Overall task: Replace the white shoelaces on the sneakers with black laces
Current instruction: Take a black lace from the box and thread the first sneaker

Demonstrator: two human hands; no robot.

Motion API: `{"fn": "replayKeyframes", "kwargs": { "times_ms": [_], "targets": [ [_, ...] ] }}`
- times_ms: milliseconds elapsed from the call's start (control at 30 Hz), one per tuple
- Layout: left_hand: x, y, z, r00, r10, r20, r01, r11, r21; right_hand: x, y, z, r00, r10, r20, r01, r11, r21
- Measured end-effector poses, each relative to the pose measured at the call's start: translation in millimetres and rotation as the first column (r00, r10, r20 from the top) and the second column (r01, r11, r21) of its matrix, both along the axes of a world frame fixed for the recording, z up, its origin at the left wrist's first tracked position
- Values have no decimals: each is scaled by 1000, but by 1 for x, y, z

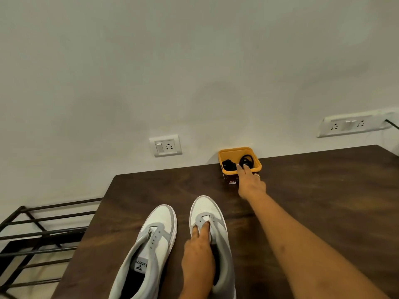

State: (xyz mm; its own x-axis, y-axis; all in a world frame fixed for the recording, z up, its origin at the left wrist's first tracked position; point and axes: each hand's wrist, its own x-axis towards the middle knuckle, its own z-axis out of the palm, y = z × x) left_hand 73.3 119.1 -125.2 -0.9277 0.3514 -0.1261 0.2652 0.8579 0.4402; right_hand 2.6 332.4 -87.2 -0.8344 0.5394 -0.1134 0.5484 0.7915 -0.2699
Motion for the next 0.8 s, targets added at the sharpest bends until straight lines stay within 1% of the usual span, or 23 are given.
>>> {"fn": "replayKeyframes", "kwargs": {
  "times_ms": [100, 267, 433, 500, 600, 667, 733, 800],
  "targets": [
    [0, -1, -3, 1000, -3, -8, 3, 1000, 1, -8, 7, -6, 999, 23, 41, -21, 998, -54],
    [0, -1, -5, 1000, 11, -26, -11, 1000, -14, -15, 3, -11, 1000, -1, -26, -1, 996, -84],
    [2, 1, -5, 999, 13, -31, -14, 999, -32, -22, 2, -16, 999, 38, -19, -40, 995, -95],
    [1, 1, -5, 999, 21, -34, -22, 999, -39, -22, -1, -14, 999, 32, -33, -34, 998, -60],
    [2, 2, -7, 999, 27, -39, -29, 999, -36, -19, -5, -6, 1000, 3, -26, -1, 997, 79],
    [2, 2, -7, 999, 30, -35, -31, 999, -30, -18, -7, -1, 1000, 14, -23, -11, 989, 145],
    [2, 1, -6, 999, 29, -39, -31, 999, -32, -17, -8, 0, 999, 51, 8, -52, 986, 160],
    [2, 1, -6, 999, 27, -44, -29, 999, -40, -16, -7, -1, 994, 84, 70, -92, 989, 118]
  ]
}}
